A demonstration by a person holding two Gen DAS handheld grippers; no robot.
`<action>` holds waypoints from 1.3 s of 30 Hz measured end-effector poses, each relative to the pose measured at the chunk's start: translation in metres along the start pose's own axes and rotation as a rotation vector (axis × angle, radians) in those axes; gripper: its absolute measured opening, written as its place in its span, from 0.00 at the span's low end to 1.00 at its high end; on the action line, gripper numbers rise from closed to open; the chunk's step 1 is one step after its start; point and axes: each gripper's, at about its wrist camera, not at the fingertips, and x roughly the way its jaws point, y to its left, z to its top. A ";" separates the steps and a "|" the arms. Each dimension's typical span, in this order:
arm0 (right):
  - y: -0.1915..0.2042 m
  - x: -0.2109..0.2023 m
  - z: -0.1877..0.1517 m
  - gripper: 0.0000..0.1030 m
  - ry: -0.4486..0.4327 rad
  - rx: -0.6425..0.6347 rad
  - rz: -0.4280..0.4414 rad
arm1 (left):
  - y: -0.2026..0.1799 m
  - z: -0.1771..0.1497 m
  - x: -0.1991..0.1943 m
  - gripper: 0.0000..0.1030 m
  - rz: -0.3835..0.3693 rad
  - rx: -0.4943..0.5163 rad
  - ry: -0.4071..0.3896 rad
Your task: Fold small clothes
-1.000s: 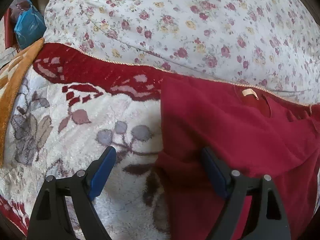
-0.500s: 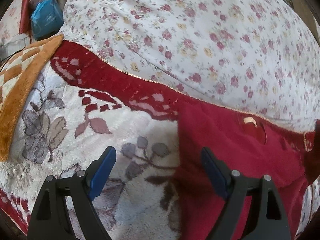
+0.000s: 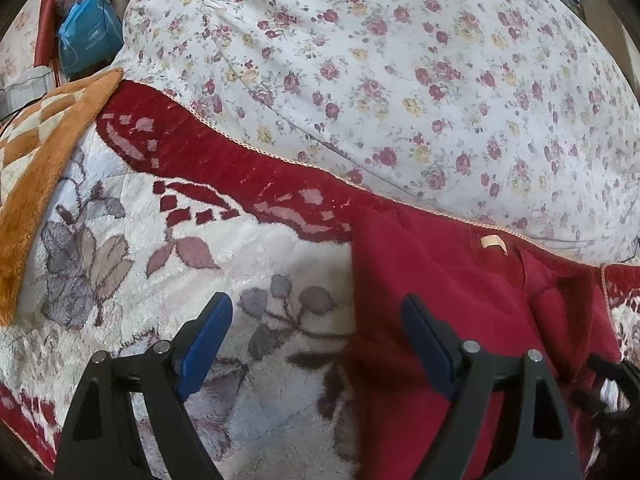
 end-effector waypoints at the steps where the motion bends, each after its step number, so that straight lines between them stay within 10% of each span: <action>1: -0.011 -0.003 0.001 0.81 -0.011 0.048 0.013 | 0.000 -0.001 0.000 0.83 0.000 0.000 0.003; 8: -0.066 0.009 0.020 0.82 -0.059 0.334 0.115 | 0.002 0.000 -0.001 0.83 -0.003 -0.007 -0.004; 16: 0.016 0.029 0.061 0.80 -0.052 0.138 0.346 | 0.007 0.004 -0.003 0.83 -0.059 -0.031 -0.023; 31: -0.050 -0.057 0.012 0.84 -0.139 0.246 0.230 | -0.063 -0.017 -0.005 0.82 -0.190 0.162 0.066; 36: -0.062 -0.061 0.006 0.84 -0.163 0.287 0.262 | -0.096 -0.023 0.007 0.64 -0.172 0.247 0.123; 39: -0.068 -0.062 0.005 0.84 -0.172 0.310 0.271 | -0.111 -0.026 0.024 0.36 -0.162 0.269 0.191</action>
